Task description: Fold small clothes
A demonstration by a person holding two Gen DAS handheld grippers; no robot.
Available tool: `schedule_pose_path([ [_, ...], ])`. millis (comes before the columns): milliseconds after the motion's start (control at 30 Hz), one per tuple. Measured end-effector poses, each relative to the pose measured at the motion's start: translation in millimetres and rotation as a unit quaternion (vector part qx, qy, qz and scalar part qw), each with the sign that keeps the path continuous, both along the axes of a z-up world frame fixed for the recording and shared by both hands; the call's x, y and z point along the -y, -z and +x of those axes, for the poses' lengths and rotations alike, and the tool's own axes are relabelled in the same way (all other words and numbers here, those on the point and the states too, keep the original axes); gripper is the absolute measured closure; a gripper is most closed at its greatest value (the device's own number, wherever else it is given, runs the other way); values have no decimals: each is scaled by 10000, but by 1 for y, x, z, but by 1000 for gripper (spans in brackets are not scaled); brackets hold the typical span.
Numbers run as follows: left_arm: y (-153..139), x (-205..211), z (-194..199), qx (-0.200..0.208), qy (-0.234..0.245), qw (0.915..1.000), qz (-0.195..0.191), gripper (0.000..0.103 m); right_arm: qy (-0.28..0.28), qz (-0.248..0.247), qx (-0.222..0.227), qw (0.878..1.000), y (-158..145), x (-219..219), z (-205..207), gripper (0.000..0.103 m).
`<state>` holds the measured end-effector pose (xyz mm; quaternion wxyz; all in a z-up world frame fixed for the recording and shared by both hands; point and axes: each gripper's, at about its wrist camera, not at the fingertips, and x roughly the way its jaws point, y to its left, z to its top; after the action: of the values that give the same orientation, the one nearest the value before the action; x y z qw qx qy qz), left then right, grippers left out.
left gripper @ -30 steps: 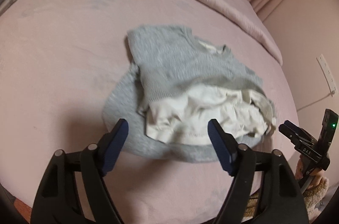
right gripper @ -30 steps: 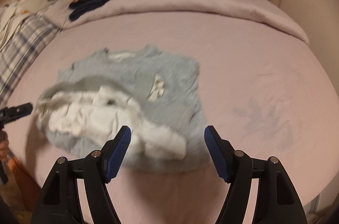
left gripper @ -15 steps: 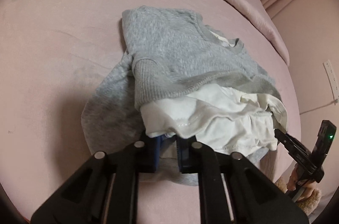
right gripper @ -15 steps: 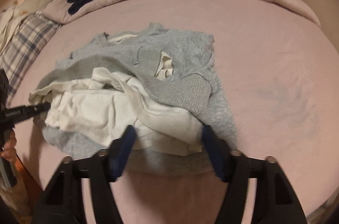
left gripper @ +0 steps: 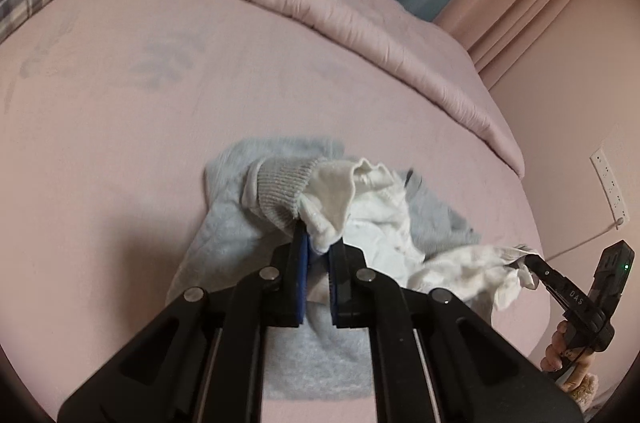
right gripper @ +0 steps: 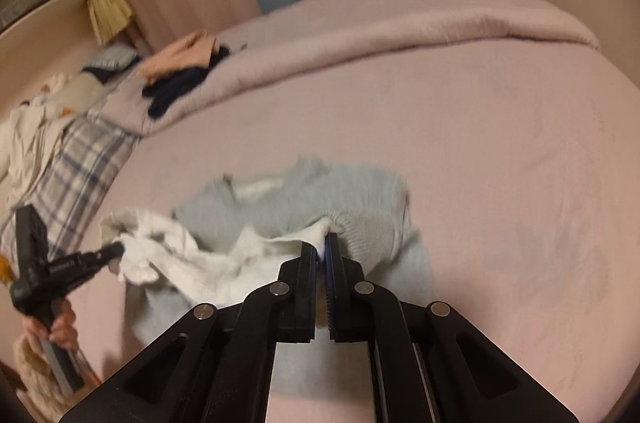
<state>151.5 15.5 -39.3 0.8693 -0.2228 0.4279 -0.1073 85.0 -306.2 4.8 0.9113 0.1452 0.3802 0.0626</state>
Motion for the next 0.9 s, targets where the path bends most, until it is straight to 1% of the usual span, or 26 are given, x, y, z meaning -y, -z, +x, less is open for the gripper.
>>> schedule_pose_path([
  [133, -1, 0, 29, 11, -81, 10000, -6, 96, 26, 192, 44, 9998, -6, 1, 30, 98],
  [233, 4, -5, 51, -127, -128, 9998, -82, 96, 92, 222, -73, 9997, -2, 2, 56, 98],
  [267, 9, -6, 62, -224, -158, 9995, -122, 96, 120, 287, -159, 9994, 2, 4, 66, 98],
  [333, 21, -8, 81, -428, -231, 9987, -125, 96, 212, 437, -491, 9976, 15, 8, 91, 98],
  [467, 45, -5, 108, -731, -266, 9970, -50, 95, 416, 431, -852, 9946, 42, 11, 121, 98],
  [567, 61, -5, 121, -859, -270, 9959, -71, 93, 494, 467, -1066, 9920, 58, 13, 133, 98],
  [633, 65, -3, 124, -889, -224, 9958, 8, 91, 549, 447, -1153, 9908, 66, 13, 137, 98],
  [700, 62, 1, 125, -854, -142, 9962, 119, 92, 536, 392, -1160, 9910, 70, 12, 140, 98],
  [733, 61, 1, 125, -834, -86, 9963, 160, 88, 554, 356, -1144, 9913, 71, 12, 140, 98],
  [767, 56, 1, 125, -808, -28, 9966, 164, 80, 555, 327, -1119, 9916, 69, 11, 138, 98],
  [800, 52, 0, 123, -767, 22, 9970, 109, 74, 553, 288, -1093, 9921, 66, 10, 137, 96],
  [833, 47, -2, 122, -714, 51, 9974, 26, 58, 554, 256, -1068, 9924, 62, 11, 135, 93],
  [867, 41, -4, 118, -631, 43, 9980, -59, 39, 548, 222, -1022, 9930, 58, 12, 132, 87],
  [900, 33, -7, 113, -539, -53, 9985, -30, 28, 540, 189, -968, 9937, 54, 12, 132, 81],
])
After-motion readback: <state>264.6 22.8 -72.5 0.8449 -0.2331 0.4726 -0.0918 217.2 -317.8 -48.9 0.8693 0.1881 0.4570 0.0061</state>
